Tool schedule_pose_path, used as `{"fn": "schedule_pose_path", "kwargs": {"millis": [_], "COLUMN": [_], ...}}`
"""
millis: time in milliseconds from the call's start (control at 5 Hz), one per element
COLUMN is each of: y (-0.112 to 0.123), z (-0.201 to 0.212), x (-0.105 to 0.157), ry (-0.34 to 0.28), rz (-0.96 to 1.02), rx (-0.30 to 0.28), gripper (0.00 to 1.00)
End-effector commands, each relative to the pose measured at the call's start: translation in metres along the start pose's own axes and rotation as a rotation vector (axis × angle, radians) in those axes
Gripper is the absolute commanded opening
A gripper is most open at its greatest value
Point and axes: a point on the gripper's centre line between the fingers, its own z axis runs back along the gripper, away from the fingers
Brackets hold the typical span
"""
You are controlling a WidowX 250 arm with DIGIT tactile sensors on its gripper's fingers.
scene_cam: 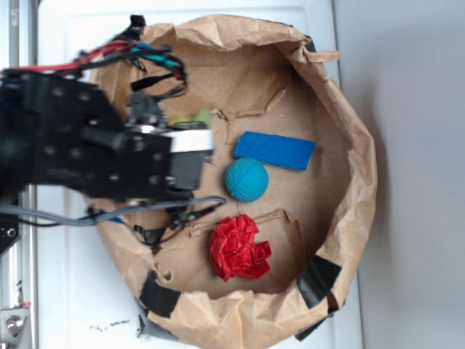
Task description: Grab the green animal.
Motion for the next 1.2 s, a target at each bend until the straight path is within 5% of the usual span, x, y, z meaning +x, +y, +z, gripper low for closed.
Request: {"fn": "schedule_pose_path", "kwargs": {"millis": [0, 200, 600, 1000], "y": [0.0, 0.0, 0.033, 0.04], "z": [0.002, 0.008, 0.087, 0.158], "x": [0.003, 0.007, 0.0, 0.04], "ry": [-0.052, -0.074, -0.072, -0.085], "rz": [0.046, 0.071, 0.059, 0.118], "rx": [-0.091, -0.148, -0.29, -0.356], "gripper": [0.0, 0.0, 0.0, 0.0]}}
